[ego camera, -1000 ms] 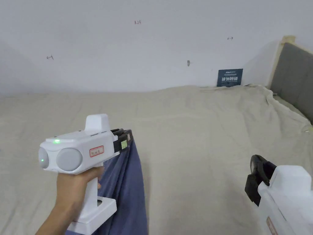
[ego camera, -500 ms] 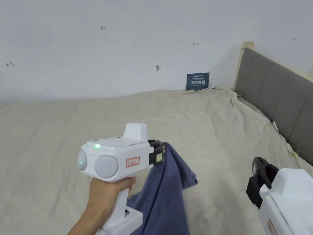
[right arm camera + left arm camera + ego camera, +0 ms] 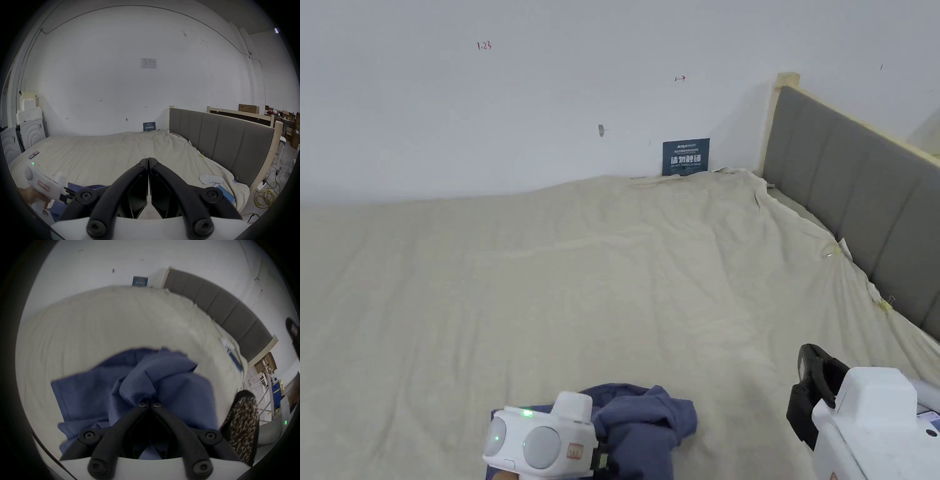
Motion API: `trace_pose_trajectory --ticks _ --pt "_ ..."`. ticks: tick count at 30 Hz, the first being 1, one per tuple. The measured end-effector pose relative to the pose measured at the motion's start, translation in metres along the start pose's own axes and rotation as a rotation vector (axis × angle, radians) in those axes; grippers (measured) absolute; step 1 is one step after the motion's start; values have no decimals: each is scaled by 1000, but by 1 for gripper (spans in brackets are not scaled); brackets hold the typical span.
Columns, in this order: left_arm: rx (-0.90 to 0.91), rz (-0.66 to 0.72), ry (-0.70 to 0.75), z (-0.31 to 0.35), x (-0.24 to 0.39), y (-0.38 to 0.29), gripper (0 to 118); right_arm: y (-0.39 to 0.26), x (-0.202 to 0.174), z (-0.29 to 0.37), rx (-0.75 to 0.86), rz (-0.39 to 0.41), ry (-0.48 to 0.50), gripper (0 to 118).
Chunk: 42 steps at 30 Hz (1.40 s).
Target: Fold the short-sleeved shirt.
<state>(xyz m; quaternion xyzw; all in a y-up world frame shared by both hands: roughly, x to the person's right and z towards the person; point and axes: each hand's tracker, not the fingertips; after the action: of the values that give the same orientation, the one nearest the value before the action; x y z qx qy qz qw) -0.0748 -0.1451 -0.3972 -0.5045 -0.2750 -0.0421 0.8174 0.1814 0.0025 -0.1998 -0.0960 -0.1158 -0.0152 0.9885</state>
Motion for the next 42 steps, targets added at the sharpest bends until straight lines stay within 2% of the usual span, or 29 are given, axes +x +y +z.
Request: trace_pose_trajectory --ticks 4,9,12,13,14,15,20,25,31,33,34,36,37,38,39,42 --pt "-105 -34 69 -24 6 -17 2 -4 1 -2 -11 4 3 0" --pt "-58 -32 90 -13 10 -15 30 -4 0 -2 -10 8 10 0" --pt "19 -4 54 15 12 -8 80 -1 -1 2 1 7 16 0" --pt "64 5 49 27 12 -6 104 1 -2 2 5 8 21 0" --pt "106 10 49 39 12 -3 117 2 -3 3 9 9 26 0" --pt "154 22 51 52 13 0 118 3 -4 4 14 11 29 0" --pt "293 33 58 120 4 15 118 13 -9 3 45 19 51 0" --pt "553 44 158 189 -3 7 96 26 -19 4 77 25 76 0" --pt "810 -1 383 231 -17 -19 91 35 -30 2 100 29 103 0" --pt "879 -3 455 238 -22 -30 79 37 -33 2 106 30 110 0" --pt "909 -6 486 239 -24 -35 67 38 -34 2 108 31 112 0" --pt "945 -16 533 241 -29 -45 40 39 -37 3 111 32 118 0" --pt "960 -20 559 242 -31 -50 20 40 -38 3 113 31 120 0" --pt "964 -20 571 242 -34 -55 7 40 -39 4 115 31 123 0" --pt "974 -24 592 242 -35 -59 0 41 -40 5 115 32 125 0" --pt "985 -9 620 242 -38 -68 0 41 -41 5 116 37 129 0"
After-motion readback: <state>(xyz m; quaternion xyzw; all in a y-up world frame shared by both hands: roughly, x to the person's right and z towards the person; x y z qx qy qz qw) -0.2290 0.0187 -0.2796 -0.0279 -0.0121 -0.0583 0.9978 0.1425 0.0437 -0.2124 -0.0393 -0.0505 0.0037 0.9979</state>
